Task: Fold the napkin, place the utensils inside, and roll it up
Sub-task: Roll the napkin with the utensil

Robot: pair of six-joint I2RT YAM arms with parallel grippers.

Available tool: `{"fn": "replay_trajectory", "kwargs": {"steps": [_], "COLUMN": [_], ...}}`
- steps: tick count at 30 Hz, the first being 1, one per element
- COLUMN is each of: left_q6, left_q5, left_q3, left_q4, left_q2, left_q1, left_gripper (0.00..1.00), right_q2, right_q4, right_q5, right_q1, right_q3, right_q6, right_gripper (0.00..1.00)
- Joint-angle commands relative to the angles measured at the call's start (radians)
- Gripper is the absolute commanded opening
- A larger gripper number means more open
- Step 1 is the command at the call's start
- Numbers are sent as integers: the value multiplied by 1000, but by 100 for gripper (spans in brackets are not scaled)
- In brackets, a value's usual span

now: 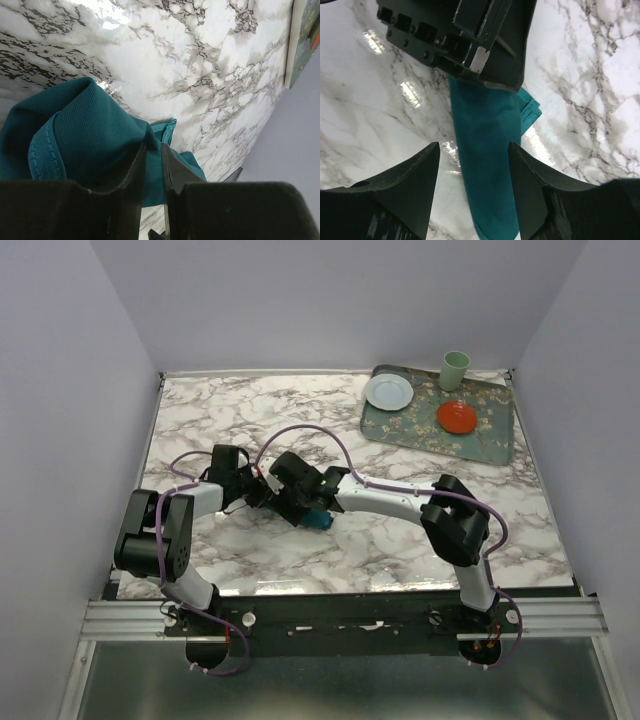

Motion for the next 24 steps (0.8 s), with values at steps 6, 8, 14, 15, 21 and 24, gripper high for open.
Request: {"fn": "replay_trajectory", "kwargs": {"steps": [6, 8, 14, 15, 21, 24], "left_q6": [24, 24, 27, 27, 30, 35], "left_q5": [-4, -1, 5, 5, 17, 20], "left_q3": [14, 19, 22, 25, 29, 29], "left_q4": [-52, -52, -52, -52, -52, -52], "left_q2": [34, 40, 55, 57, 58, 55], "left_q1": [3, 4, 11, 11, 14, 15], "left_gripper": [28, 27, 28, 28, 28, 30], "right_q2": [45, 45, 64, 67, 104, 119], "right_q4": [110, 122, 130, 130, 131, 134], "right_q5": [163, 166, 199, 209, 259, 291], "right_q1": [39, 44, 59, 59, 59, 59], "right_q3": [-59, -68, -74, -76, -76, -70], "right_q6": [-120, -123, -117, -112, -115, -121], "right_gripper": [65, 64, 62, 62, 63, 62]}}
